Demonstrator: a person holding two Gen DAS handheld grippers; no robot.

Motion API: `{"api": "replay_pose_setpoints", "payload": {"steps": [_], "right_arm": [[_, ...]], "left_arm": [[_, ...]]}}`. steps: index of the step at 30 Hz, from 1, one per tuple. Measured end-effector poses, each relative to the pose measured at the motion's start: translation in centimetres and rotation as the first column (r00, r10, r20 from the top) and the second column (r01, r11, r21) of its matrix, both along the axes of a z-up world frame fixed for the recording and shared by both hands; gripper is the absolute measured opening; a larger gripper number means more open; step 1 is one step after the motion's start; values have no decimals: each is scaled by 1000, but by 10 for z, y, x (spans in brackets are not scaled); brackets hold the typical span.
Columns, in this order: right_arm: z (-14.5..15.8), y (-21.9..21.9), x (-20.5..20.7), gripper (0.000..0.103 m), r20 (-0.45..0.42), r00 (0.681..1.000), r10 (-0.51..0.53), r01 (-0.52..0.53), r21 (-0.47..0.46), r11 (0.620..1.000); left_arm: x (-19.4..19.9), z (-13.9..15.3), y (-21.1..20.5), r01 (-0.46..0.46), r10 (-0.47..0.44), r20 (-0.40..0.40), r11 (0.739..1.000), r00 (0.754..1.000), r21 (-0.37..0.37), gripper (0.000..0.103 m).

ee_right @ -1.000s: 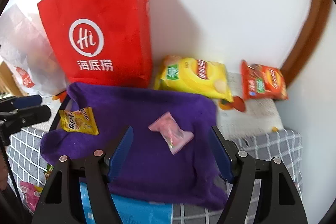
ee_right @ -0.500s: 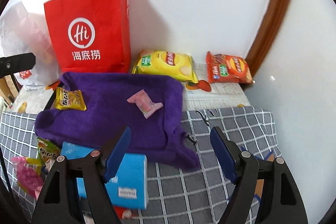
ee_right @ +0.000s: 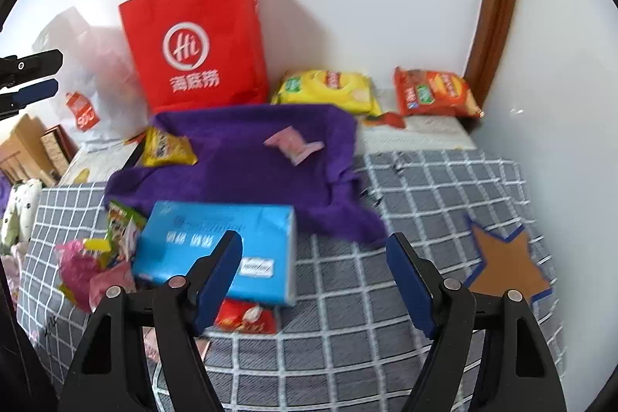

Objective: Organize snacks
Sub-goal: 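Withdraw both tools from the purple cloth back toward the snack pile, then grasp the red snack bag with the right tool while the left tool grasps the large pink bag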

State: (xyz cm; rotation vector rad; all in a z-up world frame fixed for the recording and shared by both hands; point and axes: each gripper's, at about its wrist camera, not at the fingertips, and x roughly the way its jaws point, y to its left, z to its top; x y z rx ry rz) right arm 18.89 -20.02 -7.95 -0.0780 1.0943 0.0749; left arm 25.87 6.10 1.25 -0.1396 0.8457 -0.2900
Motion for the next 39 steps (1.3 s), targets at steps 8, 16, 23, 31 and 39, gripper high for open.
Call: {"api": "replay_pose_setpoints", "payload": {"steps": [8,16,23,31,39], "right_arm": [[-33,16,-25,73,-64,995,75,-69,87,994],[-72,27,-36,73,-114,992,46,-28,152,988],[-95,39,-30,73,-128,992,-4,27,173,985],[-84,40,-35,53,-74,997,26,-12,181,983],[-54,13,-64,53,-17,999,38,-35,151,988]], "left_arm": [[-30,-33,10,-35,36,-77,999,996,15,78],[-66,-68,26,-94,101,-99,993,990,71,78],[-91,-94,45,-167,181,-122,979,976,117,78],[-101,-119,40,-166,183,-153,979,971,115,78],[-88,-161,35,-214,232,-222,972,947,99,78]]}}
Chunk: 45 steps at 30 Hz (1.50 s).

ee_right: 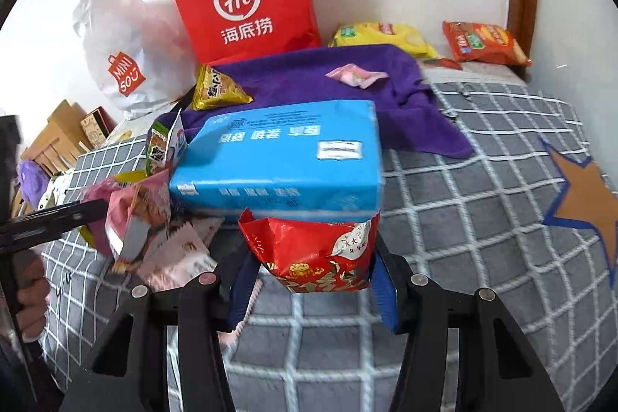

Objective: Organize snacks

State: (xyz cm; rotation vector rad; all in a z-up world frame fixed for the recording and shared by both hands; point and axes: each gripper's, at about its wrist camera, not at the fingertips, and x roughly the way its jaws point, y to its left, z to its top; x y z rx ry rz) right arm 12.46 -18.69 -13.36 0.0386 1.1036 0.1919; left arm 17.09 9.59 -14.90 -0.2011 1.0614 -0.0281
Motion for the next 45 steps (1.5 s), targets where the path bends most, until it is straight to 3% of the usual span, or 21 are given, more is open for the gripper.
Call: {"api": "replay_pose_setpoints", "payload": {"steps": [8,16,20,28,36,45], "right_arm": [[-1,-27,-14,53,4,999,-35,36,-11,999],[5,-31,-16,52,1,999,-42,42,-26,999],[13,-34,-19,52,2,998,-56,56,13,998],[17,-42,-26,52,-6,995,-96,96,44,994],[33,-41,-37,52,8,997,-80,80,-1,997],[58,-36,-32,52,23,997,-71,71,-1,997]], "left_arm": [[-3,-8,0,1,1,23,997,1000,-76,57],[-34,16,11,3,1,54,997,999,-81,57],[-50,29,8,23,-17,82,997,996,-77,57],[-71,32,-12,61,-53,86,993,995,-102,57],[-81,40,-38,108,-98,98,988,990,-107,57],[-74,70,-62,179,-163,130,976,978,-126,57]]}}
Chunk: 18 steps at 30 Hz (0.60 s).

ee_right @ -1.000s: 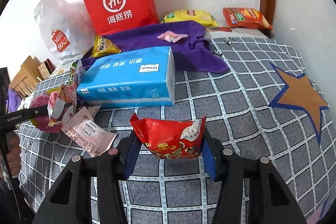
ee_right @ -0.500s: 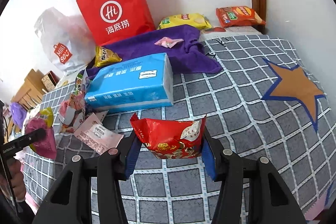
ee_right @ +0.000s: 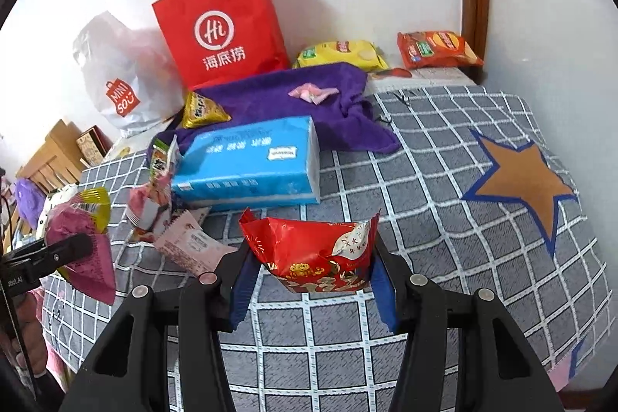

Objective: Organize snacks

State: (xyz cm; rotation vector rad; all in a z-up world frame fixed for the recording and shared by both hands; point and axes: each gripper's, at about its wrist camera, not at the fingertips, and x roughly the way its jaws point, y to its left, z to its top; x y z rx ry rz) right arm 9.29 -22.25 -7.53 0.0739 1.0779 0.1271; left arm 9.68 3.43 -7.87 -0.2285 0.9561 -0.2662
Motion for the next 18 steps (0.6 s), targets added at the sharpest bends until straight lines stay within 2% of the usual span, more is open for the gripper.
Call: {"api": "replay_pose_setpoints", "payload": {"steps": [9,18], "right_arm": [[24,20,29,52,33,999,41,-40,-14,999],[31,33,79,52,57,997,58,-58,-1,998]], "left_arm": [[32,25,-18,37,-37,22,999,999,16,57],[80,52,-17,54,-55,45,998,997,25,57]]}}
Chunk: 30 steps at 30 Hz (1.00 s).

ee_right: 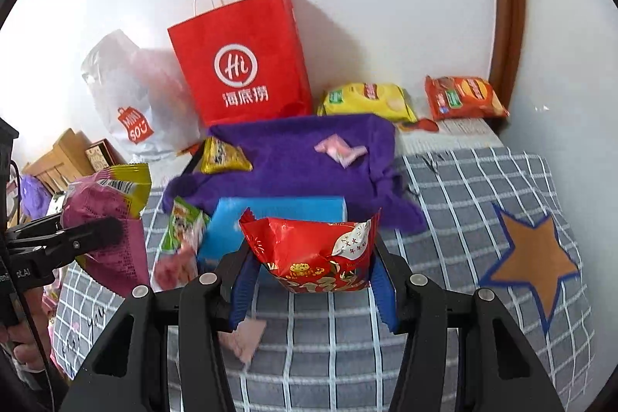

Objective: Organize snacks

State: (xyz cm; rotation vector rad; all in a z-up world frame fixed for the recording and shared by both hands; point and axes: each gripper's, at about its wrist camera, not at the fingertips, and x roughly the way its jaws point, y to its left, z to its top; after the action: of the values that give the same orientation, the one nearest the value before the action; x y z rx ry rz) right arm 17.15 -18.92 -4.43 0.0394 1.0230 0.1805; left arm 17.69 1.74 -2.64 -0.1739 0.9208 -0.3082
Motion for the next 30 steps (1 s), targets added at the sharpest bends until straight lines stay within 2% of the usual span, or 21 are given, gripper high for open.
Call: {"api": "replay_pose_setpoints", "payload": {"steps": [9,12,17,23,27,30], "right_arm": [[-1,16,59,52,4,1000,14,-14,-6,1000],[-5,19,77,52,5,1000,15,-15,-25,1000],[-13,20,104,52,7,1000,7,-7,-48,999],[-13,20,134,52,26,1000,10,-10,-36,999],[-11,28,153,52,40,999,29,-28,-40,999],[-12,33,166,52,42,998,52,-52,-8,999]], "left_arm": [[48,16,0,5,-5,35,1000,999,12,57],[64,12,2,9,-9,23,1000,1000,2,57],[93,3,6,7,-7,1,999,1000,31,57],[125,-1,16,1,0,-31,1000,1000,23,57],[141,0,22,-12,12,-20,1000,1000,19,57],[148,-3,26,-6,6,-17,1000,1000,16,57]]}}
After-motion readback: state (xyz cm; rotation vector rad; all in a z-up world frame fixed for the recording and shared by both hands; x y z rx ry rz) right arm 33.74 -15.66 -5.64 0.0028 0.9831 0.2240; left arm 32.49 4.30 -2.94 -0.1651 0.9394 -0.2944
